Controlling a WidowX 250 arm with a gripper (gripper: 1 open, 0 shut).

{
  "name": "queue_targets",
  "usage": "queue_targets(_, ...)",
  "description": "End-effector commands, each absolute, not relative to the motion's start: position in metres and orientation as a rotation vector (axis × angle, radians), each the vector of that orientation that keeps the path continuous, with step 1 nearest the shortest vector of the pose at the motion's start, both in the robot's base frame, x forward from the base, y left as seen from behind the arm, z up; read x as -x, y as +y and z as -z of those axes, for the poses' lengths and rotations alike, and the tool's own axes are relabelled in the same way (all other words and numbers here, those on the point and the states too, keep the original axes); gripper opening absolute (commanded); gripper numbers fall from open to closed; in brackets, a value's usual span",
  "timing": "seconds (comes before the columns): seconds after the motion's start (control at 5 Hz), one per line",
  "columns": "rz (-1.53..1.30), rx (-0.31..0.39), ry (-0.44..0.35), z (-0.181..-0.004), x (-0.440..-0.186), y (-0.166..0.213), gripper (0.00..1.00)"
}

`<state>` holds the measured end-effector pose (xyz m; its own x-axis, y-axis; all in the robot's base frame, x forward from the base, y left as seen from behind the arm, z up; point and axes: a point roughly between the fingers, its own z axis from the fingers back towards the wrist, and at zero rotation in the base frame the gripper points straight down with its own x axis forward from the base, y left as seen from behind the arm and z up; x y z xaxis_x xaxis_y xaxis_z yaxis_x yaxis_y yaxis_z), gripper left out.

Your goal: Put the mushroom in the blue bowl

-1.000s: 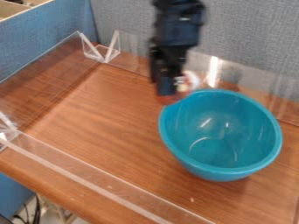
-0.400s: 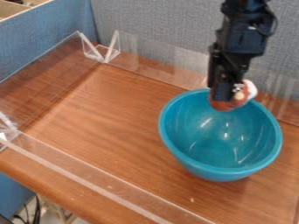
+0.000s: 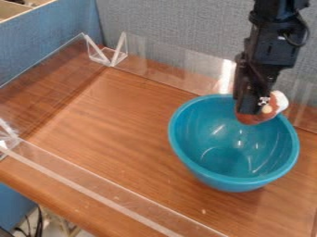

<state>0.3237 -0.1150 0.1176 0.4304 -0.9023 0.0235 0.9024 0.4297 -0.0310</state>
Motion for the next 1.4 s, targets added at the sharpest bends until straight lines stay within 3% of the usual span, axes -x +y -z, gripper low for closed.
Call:
queue_targets(0.0,1.147,0.032,-0.076,-0.139,-0.320,-0.120,0.00)
queue_targets(1.2,1.150,0.051,-0.101,-0.127,-0.309,-0.113,0.00)
